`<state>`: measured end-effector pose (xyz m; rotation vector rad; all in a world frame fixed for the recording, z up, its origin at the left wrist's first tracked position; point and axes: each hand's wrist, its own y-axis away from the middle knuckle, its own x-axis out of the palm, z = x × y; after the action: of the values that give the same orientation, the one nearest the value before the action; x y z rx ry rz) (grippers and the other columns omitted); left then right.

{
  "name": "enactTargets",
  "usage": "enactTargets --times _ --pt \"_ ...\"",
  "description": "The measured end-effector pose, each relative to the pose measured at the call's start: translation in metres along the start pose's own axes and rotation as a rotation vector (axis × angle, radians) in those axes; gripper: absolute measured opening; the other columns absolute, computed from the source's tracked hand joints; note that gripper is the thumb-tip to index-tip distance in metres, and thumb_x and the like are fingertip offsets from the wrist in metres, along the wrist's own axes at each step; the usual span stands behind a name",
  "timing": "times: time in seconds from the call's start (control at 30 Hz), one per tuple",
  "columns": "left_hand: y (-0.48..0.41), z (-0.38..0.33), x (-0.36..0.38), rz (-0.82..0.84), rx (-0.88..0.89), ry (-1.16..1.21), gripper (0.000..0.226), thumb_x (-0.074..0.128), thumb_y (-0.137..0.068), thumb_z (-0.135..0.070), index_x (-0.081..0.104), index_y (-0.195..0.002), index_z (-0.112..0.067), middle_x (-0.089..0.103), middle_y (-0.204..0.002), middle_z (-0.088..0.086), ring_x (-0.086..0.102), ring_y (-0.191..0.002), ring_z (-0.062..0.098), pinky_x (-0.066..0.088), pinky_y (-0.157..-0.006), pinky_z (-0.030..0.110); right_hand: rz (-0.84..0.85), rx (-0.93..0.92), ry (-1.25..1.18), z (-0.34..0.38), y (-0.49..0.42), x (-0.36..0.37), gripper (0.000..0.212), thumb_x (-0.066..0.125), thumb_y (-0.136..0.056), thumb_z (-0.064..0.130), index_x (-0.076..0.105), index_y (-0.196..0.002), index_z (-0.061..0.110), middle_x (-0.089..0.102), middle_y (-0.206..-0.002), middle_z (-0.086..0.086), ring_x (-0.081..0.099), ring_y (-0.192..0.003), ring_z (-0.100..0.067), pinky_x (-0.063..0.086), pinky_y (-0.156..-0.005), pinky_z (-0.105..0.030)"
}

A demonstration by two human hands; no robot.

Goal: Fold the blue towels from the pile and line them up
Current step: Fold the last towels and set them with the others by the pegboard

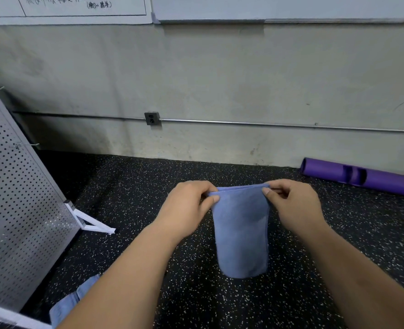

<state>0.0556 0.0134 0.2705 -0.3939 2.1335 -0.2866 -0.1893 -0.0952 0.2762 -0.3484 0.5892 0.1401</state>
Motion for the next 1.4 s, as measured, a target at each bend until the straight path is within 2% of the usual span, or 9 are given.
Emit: enactTargets --times 0.23,0.57,0.7,0.83,0.93,1.03,1.17,1.27,1.4 --pt "0.003 0.002 -0.003 -0.012 -0.025 0.063 0.009 0.08 -0.093 -0.037 0.071 -0.094 -0.037 0.07 -0.084 -0.019 0.067 -0.079 0.003 0.056 -0.078 0.036 0.057 0.01 0.151 0.0 0.003 0.001 0.011 0.073 -0.099 0.025 0.08 -0.1 0.034 0.073 -0.086 0.022 0.061 -0.078 0.011 0.038 -0.064 -0.008" --pt "0.004 0.003 -0.005 0.014 -0.085 0.024 0.011 0.084 -0.09 -0.038 0.075 -0.085 -0.033 0.072 -0.081 -0.02 0.067 -0.078 0.004 0.057 -0.077 0.037 -0.052 -0.117 0.061 0.003 0.002 -0.001 0.011 0.075 -0.098 0.028 0.08 -0.104 0.034 0.072 -0.105 0.02 0.064 -0.097 -0.003 0.05 -0.091 -0.028" --pt "0.004 0.001 -0.005 0.055 -0.075 -0.007 0.007 0.078 -0.095 -0.036 0.077 -0.091 -0.031 0.072 -0.084 -0.018 0.066 -0.078 0.003 0.057 -0.077 0.035 0.14 -0.007 0.156 -0.002 0.002 -0.002 0.013 0.075 -0.098 0.027 0.079 -0.095 0.039 0.072 -0.091 0.024 0.062 -0.08 0.006 0.046 -0.07 -0.019" --pt "0.004 0.0 -0.003 0.037 -0.068 -0.003 0.009 0.077 -0.096 -0.038 0.073 -0.09 -0.033 0.07 -0.082 -0.017 0.064 -0.075 0.004 0.057 -0.075 0.036 -0.007 -0.083 0.066 -0.004 -0.001 -0.005 0.01 0.073 -0.098 0.029 0.079 -0.101 0.036 0.072 -0.101 0.024 0.064 -0.093 0.002 0.049 -0.086 -0.025" --pt "0.002 0.0 -0.003 0.0 -0.059 -0.04 0.009 0.078 -0.095 -0.037 0.072 -0.089 -0.034 0.068 -0.087 -0.019 0.063 -0.081 0.002 0.057 -0.079 0.037 0.139 -0.008 0.164 -0.005 0.001 -0.001 0.013 0.074 -0.098 0.028 0.079 -0.094 0.04 0.072 -0.09 0.027 0.065 -0.087 0.006 0.043 -0.071 -0.014" --pt "0.002 0.0 -0.003 -0.017 -0.059 -0.05 0.01 0.078 -0.095 -0.037 0.071 -0.088 -0.034 0.068 -0.088 -0.019 0.063 -0.081 0.002 0.057 -0.079 0.038 -0.037 -0.098 0.065 -0.001 0.002 -0.001 0.01 0.072 -0.099 0.028 0.077 -0.1 0.037 0.069 -0.097 0.025 0.061 -0.089 0.009 0.045 -0.078 -0.015" --pt "0.002 0.002 -0.003 -0.014 -0.078 -0.097 0.011 0.078 -0.095 -0.036 0.07 -0.088 -0.034 0.066 -0.087 -0.019 0.062 -0.08 0.003 0.058 -0.078 0.039 0.166 -0.013 0.186 -0.001 0.003 0.005 0.01 0.073 -0.099 0.028 0.078 -0.096 0.036 0.071 -0.086 0.023 0.063 -0.072 0.008 0.044 -0.063 -0.013" --pt "0.002 0.004 -0.005 -0.008 -0.093 -0.081 0.012 0.078 -0.095 -0.036 0.07 -0.087 -0.035 0.068 -0.084 -0.019 0.064 -0.079 0.002 0.058 -0.077 0.038 0.01 -0.04 0.096 -0.003 0.001 0.004 0.007 0.073 -0.099 0.03 0.076 -0.098 0.036 0.07 -0.096 0.02 0.06 -0.085 0.007 0.046 -0.074 -0.021" --pt "0.002 0.002 -0.005 -0.027 -0.112 -0.065 0.012 0.078 -0.095 -0.035 0.07 -0.086 -0.035 0.069 -0.078 -0.02 0.065 -0.075 0.0 0.059 -0.077 0.037 0.058 -0.032 0.164 -0.003 -0.002 0.006 0.007 0.074 -0.098 0.029 0.078 -0.097 0.035 0.073 -0.095 0.018 0.061 -0.084 0.007 0.04 -0.068 -0.014"
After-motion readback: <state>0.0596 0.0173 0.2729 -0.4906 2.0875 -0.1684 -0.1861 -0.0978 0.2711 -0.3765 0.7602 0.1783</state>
